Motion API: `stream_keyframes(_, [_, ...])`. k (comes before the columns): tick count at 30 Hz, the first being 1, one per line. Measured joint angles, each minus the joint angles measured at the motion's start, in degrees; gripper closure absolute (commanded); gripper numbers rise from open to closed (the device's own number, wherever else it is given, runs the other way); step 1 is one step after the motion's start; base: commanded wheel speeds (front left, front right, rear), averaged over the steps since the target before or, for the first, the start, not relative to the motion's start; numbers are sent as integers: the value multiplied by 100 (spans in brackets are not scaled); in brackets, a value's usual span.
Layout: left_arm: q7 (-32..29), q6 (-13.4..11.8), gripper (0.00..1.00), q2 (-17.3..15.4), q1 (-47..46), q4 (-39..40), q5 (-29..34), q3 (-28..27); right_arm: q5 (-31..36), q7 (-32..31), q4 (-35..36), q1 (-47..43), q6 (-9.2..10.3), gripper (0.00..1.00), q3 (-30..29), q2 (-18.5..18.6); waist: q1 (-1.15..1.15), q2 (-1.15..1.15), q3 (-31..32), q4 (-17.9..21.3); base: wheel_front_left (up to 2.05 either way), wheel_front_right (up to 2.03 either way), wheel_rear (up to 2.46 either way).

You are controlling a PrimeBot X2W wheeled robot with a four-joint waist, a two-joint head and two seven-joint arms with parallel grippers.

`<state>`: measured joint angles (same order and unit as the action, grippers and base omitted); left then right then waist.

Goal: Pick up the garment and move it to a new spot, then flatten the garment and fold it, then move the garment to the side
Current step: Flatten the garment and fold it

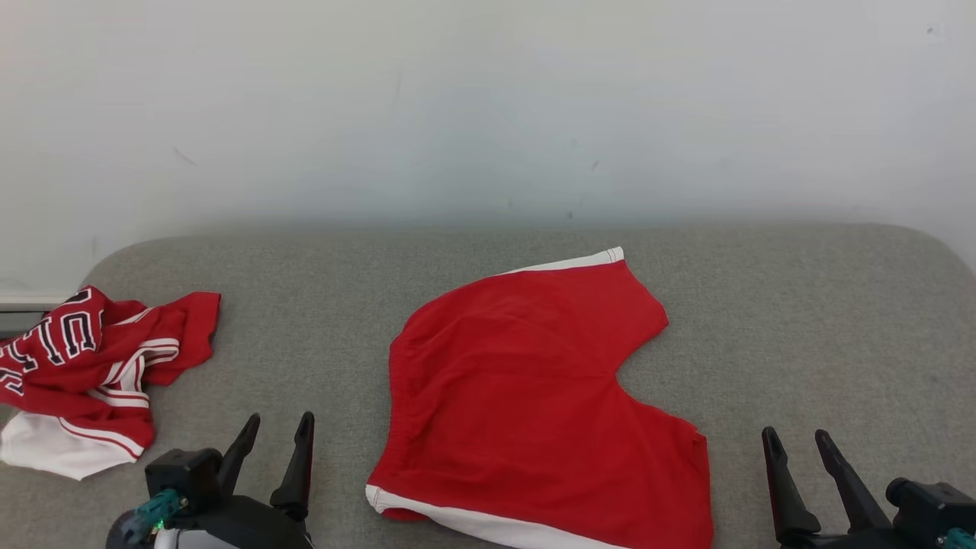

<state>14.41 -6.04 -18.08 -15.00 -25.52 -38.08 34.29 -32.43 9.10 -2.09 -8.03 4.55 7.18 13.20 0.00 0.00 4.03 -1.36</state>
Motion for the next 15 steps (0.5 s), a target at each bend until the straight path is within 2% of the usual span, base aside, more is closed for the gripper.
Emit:
stream_keyframes(7, [0, -37, 0, -224, 313, 489, 461, -4, 27, 129, 26, -222, 54, 0, -123, -9, 0, 0, 137, -125, 0, 0, 0])
stream_keyframes(15, [0, -59, 0, -436, 822, 725, 536, -104, 27, 151, 4, -236, 75, 0, -146, -49, 0, 0, 193, -178, 0, 0, 0])
